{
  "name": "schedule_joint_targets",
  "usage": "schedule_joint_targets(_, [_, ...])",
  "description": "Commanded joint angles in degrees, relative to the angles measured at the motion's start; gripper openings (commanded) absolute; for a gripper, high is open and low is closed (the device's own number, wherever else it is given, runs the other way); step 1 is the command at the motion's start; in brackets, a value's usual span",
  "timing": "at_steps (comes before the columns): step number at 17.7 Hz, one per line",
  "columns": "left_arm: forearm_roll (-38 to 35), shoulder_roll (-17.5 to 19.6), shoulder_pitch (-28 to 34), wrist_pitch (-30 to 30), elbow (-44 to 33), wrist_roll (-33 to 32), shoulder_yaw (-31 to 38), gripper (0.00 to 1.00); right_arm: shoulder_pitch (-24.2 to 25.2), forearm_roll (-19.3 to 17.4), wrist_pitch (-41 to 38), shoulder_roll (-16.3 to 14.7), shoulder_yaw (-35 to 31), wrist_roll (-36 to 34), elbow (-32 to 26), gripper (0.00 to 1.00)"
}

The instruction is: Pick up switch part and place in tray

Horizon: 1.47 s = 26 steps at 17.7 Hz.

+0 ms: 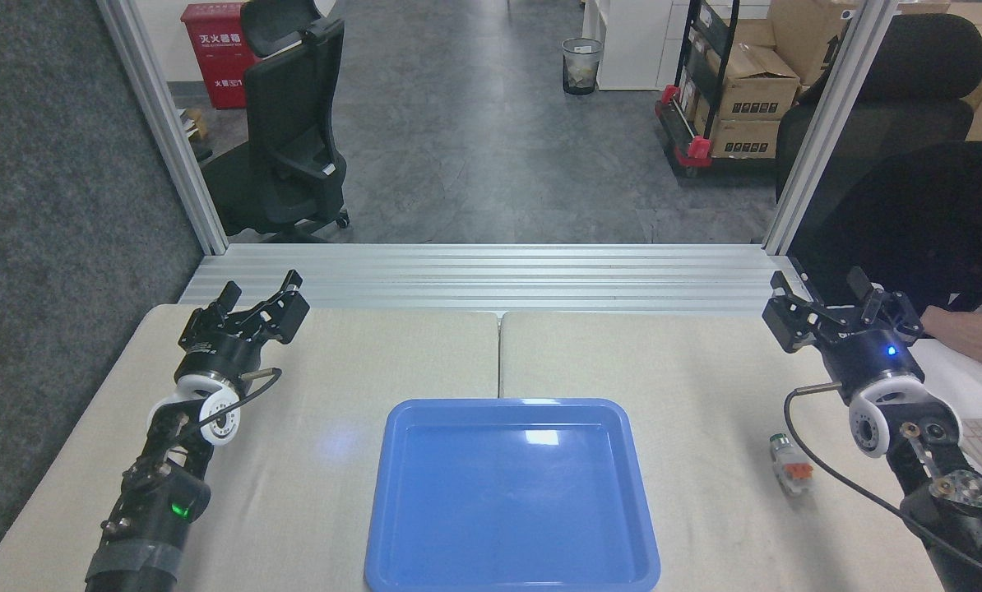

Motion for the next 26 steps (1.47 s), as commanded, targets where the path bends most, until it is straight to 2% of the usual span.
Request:
schedule_joint_targets(1, [0.00, 0.00, 0.04, -0.06, 0.00, 0.08, -1.32, 1.00, -0.04, -0.11, -0.22, 1.14, -0.80, -0.50, 0.81, 0.99])
schedule_joint_targets(26, [0.00, 0.00, 0.04, -0.06, 0.00, 0.08, -1.41, 1.00, 0.58, -0.11, -0.22, 1.23, -2.38, -0.77, 0.72, 0.99])
